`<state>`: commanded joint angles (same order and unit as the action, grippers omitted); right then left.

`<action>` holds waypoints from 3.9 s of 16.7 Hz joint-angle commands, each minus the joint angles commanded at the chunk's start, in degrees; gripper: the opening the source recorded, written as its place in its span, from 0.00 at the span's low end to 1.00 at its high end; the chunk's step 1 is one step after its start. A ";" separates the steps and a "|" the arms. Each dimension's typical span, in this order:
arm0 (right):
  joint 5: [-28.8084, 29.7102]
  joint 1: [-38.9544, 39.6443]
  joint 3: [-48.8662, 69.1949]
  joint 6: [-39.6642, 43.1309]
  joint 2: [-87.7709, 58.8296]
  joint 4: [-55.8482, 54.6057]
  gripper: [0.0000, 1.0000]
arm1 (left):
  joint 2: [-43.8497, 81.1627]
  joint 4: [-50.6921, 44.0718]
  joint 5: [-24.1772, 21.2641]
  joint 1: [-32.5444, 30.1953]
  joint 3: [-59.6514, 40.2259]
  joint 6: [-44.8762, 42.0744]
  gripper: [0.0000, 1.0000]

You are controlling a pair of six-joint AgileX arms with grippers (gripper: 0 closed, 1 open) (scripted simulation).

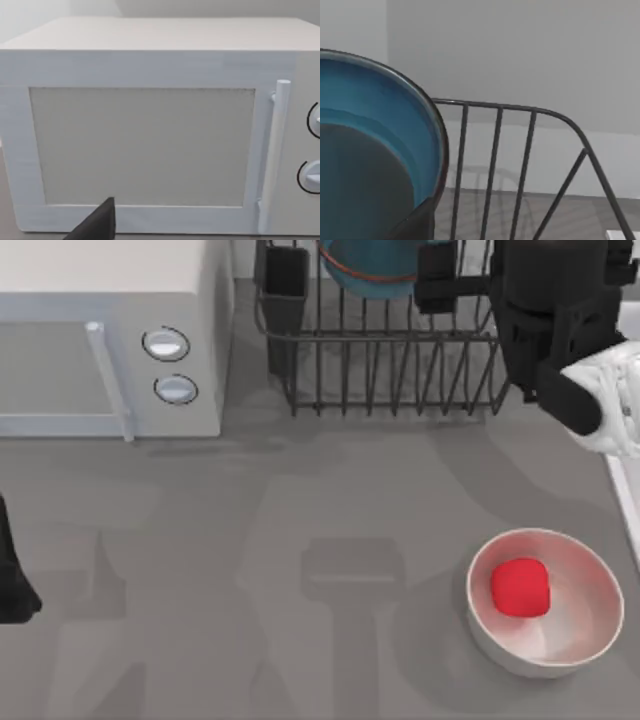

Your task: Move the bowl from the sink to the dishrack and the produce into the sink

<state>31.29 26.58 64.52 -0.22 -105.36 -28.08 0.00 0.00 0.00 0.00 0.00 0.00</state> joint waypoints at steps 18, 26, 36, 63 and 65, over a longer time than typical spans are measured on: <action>-26.49 -27.07 -52.36 -0.89 91.02 28.40 1.00 | 0.00 0.00 0.00 0.00 0.00 0.00 1.00; -31.30 -26.58 -64.53 0.21 105.36 28.08 1.00 | 0.00 0.00 0.00 0.00 0.00 0.00 1.00; -31.30 -26.58 -64.53 0.21 105.36 28.08 1.00 | 0.00 0.00 0.00 0.00 0.00 0.00 1.00; -31.27 -15.00 -35.52 -11.65 66.86 53.37 1.00 | 0.00 0.00 0.00 0.00 0.00 0.00 1.00; -31.43 -11.85 -27.97 -14.97 54.62 60.47 1.00 | 0.00 0.00 0.00 0.00 0.00 0.00 1.00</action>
<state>-0.14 14.73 36.55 -15.18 -50.74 32.39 0.00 0.00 0.00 0.00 0.00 0.00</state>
